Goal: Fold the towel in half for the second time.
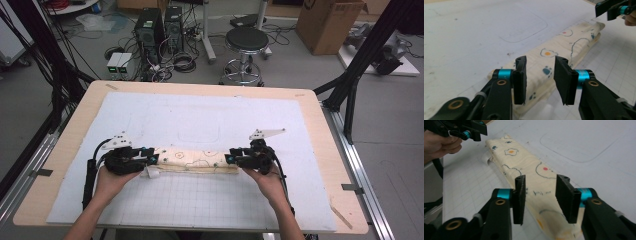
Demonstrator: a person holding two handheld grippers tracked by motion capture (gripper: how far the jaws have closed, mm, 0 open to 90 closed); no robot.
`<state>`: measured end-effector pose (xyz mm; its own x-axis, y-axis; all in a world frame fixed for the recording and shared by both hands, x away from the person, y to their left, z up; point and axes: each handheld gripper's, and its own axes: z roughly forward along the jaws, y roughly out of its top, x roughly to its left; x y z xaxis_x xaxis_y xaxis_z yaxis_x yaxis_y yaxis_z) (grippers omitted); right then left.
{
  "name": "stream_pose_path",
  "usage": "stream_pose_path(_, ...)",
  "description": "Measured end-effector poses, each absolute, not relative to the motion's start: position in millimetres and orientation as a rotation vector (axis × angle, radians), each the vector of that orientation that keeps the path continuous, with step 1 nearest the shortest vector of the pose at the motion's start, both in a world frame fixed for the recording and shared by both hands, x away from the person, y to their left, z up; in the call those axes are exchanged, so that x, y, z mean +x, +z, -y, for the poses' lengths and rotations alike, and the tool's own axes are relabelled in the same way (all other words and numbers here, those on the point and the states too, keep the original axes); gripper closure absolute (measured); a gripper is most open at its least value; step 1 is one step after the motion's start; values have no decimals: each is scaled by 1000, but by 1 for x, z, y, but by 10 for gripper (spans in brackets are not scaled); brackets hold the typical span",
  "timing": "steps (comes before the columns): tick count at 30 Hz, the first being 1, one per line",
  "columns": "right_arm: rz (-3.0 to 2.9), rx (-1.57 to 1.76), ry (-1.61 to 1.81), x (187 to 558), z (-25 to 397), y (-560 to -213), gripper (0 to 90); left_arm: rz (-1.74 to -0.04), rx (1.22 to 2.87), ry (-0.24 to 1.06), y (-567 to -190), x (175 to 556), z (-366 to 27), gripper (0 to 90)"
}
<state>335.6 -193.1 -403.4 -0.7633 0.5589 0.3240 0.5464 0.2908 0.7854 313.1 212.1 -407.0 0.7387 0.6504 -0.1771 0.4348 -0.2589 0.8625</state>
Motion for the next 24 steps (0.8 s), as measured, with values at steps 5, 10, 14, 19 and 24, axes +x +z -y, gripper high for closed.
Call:
stream_pose_path(5,-2551,1035,1529,342,167,-399,776,-830,1903,237,-408,323,-188,818)
stream_pose_path(10,-2587,1012,1506,346,143,-401,817,-823,1940,219,-413,328,-167,853)
stream_pose_path(14,-2612,1015,1488,349,129,-407,833,-839,1977,221,-419,331,-156,862)
stream_pose_path(19,-2644,1027,1428,350,117,-417,849,-846,2028,220,-425,330,-148,869)
stream_pose_path(24,-2708,1010,1321,349,107,-426,850,-836,2100,222,-432,328,-143,870)
